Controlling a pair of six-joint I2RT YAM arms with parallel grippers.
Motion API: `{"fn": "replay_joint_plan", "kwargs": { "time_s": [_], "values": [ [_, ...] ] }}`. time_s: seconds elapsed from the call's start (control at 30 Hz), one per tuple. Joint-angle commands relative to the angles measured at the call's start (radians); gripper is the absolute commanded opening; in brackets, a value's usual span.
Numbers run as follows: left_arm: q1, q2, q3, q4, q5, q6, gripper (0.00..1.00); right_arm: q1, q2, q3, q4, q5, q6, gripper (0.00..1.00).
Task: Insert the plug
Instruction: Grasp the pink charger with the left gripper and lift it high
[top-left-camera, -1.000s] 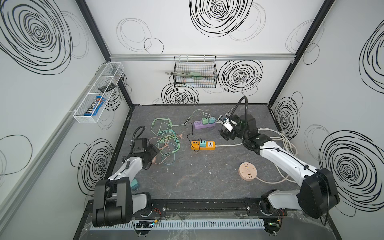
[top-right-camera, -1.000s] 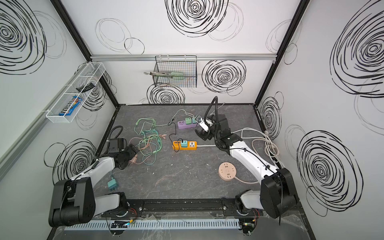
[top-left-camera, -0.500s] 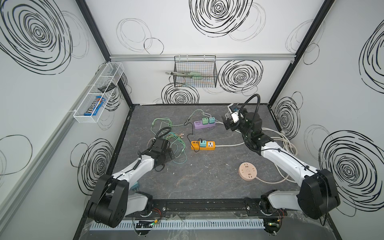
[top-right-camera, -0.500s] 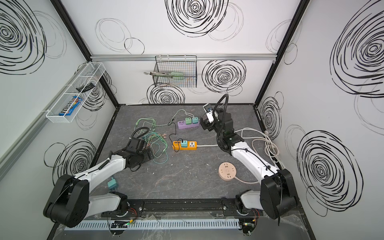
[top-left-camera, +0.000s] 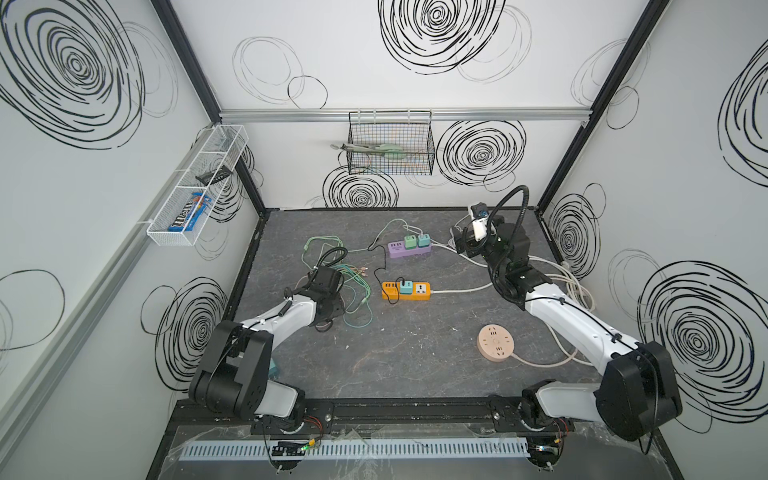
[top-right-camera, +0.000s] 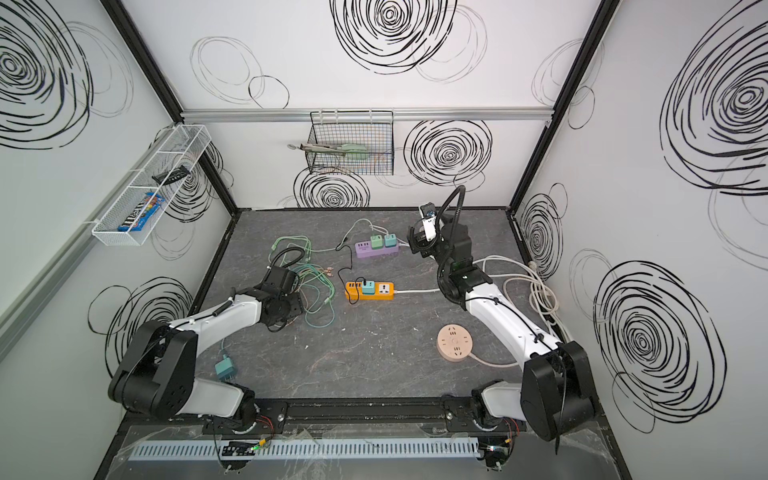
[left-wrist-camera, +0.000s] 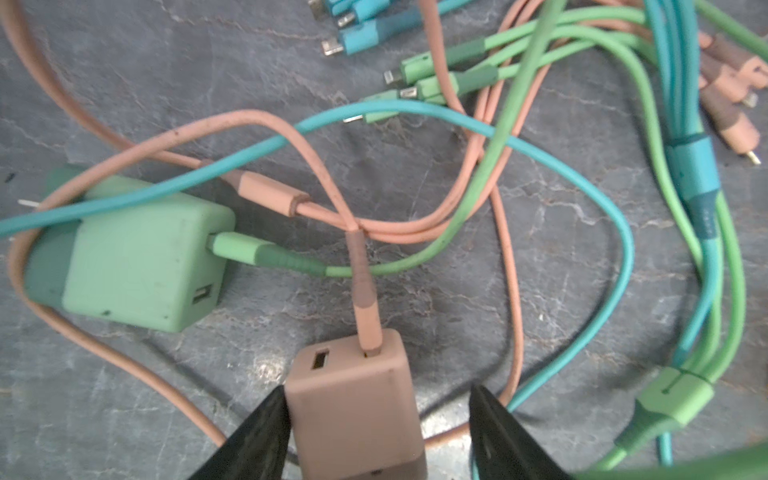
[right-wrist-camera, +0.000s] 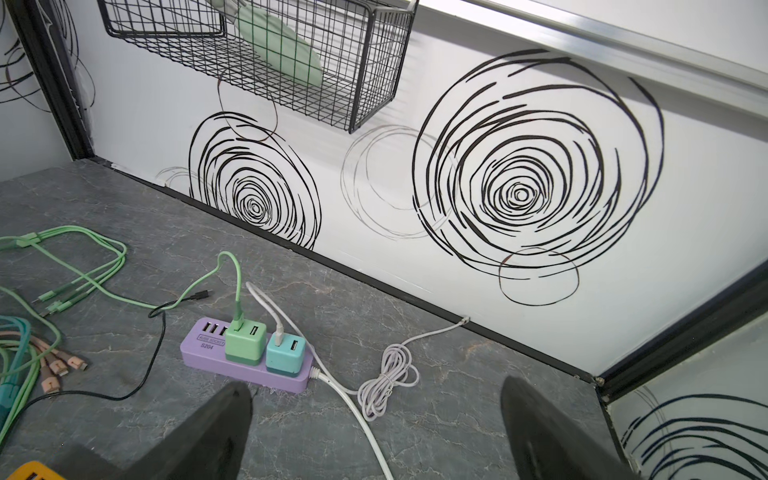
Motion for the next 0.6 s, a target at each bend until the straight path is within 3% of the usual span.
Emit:
{"fn": "replay_joint_plan", "kwargs": {
  "time_s": [0.0,0.1,0.37,0.57],
  "values": [
    [0.008,0.025,0.006,0.023,-0.013,0.009,0.68,-0.002,-0.011,0.027,0.005,0.052,0.038,0.97],
    [0.013,0.021,-0.018,0.042,-0.001,0.000,0.67,-0.008,-0.007,0.038,0.000,0.063,0.065,0.97],
    [0.037,-0.049,-0.040,0.026,-0.030,0.013,0.47,-0.052,-0.018,0.033,0.018,0.060,0.164,0.97],
    [0.056,-0.144,-0.042,0.001,-0.033,0.023,0.16,-0.088,-0.048,-0.005,0.066,0.024,0.223,0.98]
  ]
}}
